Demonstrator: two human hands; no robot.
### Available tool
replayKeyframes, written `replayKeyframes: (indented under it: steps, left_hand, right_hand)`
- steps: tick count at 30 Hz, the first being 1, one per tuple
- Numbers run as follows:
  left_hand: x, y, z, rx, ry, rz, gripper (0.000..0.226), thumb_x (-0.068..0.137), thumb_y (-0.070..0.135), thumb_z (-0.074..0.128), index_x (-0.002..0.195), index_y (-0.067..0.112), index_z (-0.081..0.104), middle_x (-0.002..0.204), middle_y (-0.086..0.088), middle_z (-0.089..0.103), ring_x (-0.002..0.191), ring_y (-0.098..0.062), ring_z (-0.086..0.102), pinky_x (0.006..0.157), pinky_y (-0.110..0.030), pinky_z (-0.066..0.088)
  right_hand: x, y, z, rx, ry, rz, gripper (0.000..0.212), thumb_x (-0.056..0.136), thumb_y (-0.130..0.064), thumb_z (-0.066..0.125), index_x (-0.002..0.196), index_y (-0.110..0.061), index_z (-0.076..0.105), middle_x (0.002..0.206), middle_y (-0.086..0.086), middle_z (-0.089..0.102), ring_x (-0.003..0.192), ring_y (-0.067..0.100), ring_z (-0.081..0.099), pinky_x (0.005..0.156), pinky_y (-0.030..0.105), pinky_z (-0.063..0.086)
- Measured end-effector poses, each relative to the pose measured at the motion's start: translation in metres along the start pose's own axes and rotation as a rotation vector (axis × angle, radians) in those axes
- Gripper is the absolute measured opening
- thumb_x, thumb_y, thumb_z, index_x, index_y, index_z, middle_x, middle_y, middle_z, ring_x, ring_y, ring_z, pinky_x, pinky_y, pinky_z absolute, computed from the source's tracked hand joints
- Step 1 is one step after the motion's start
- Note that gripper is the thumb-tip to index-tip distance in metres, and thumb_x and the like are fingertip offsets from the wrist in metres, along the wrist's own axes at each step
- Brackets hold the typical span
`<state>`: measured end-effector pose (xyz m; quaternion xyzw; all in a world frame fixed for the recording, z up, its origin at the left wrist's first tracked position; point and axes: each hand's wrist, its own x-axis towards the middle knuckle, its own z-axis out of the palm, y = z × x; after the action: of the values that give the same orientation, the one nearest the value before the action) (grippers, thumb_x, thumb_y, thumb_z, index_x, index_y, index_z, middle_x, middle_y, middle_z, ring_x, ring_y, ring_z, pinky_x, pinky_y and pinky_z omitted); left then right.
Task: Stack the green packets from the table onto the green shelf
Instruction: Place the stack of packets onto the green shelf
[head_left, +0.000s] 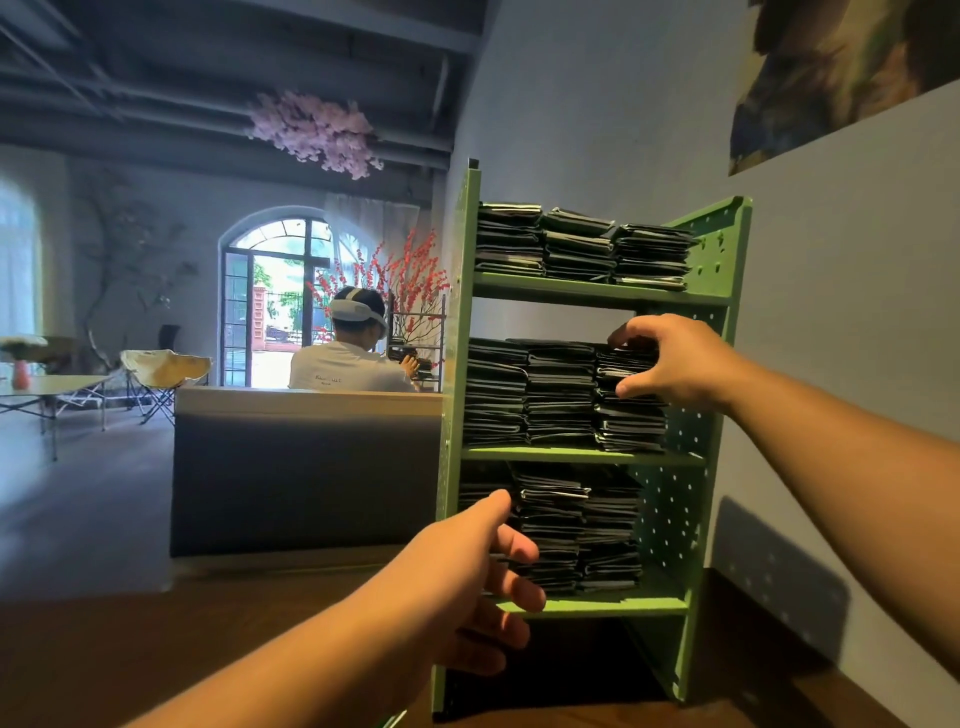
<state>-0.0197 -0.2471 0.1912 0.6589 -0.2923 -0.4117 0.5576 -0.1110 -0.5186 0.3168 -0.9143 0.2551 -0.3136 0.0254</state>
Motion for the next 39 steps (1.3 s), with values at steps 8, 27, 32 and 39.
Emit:
replayKeyframes:
  steps: [8, 27, 32, 39]
  left_hand:
    - [-0.005, -0.001, -0.001, 0.013, 0.012, 0.049, 0.066, 0.099, 0.069, 0.029, 0.106, 0.015, 0.067, 0.082, -0.006, 0.072, 0.070, -0.021, 0.063, 0.066, -0.030, 0.047]
    - [-0.071, -0.025, -0.072, 0.077, 0.279, 0.165, 0.043, 0.103, 0.052, 0.042, 0.114, 0.015, 0.060, 0.113, -0.008, 0.063, 0.081, -0.027, 0.069, 0.074, -0.037, 0.052]
    - [-0.100, -0.058, -0.125, 0.085, 0.384, 0.111, 0.049, 0.102, 0.053, 0.045, 0.134, 0.016, 0.056, 0.130, -0.006, 0.057, 0.092, -0.032, 0.070, 0.066, -0.036, 0.057]
    - [-0.135, -0.109, -0.196, 0.181, 0.638, 0.131, 0.020, 0.097, 0.032, 0.060, 0.102, 0.013, 0.064, 0.106, -0.016, 0.063, 0.067, -0.024, 0.064, 0.064, -0.035, 0.048]
  right_hand:
    - [0.001, -0.007, 0.001, -0.042, -0.016, -0.030, 0.067, 0.075, -0.030, 0.088, 0.135, -0.027, 0.058, 0.137, 0.005, 0.055, 0.125, 0.025, 0.053, 0.099, 0.033, 0.043]
    - [-0.086, -0.142, 0.039, -0.048, -0.007, -0.503, 0.048, 0.082, -0.031, 0.082, 0.127, -0.028, 0.064, 0.144, -0.004, 0.046, 0.130, 0.015, 0.046, 0.105, 0.023, 0.035]
    - [-0.120, -0.203, 0.098, -0.036, -0.214, -0.562, 0.048, 0.084, -0.039, 0.079, 0.127, -0.040, 0.058, 0.169, -0.007, 0.013, 0.146, 0.020, 0.036, 0.112, 0.032, 0.036]
    - [-0.172, -0.290, 0.191, -0.009, -0.493, -0.589, 0.067, 0.086, -0.045, 0.075, 0.145, -0.039, 0.043, 0.146, -0.003, 0.045, 0.122, 0.015, 0.050, 0.099, 0.029, 0.046]
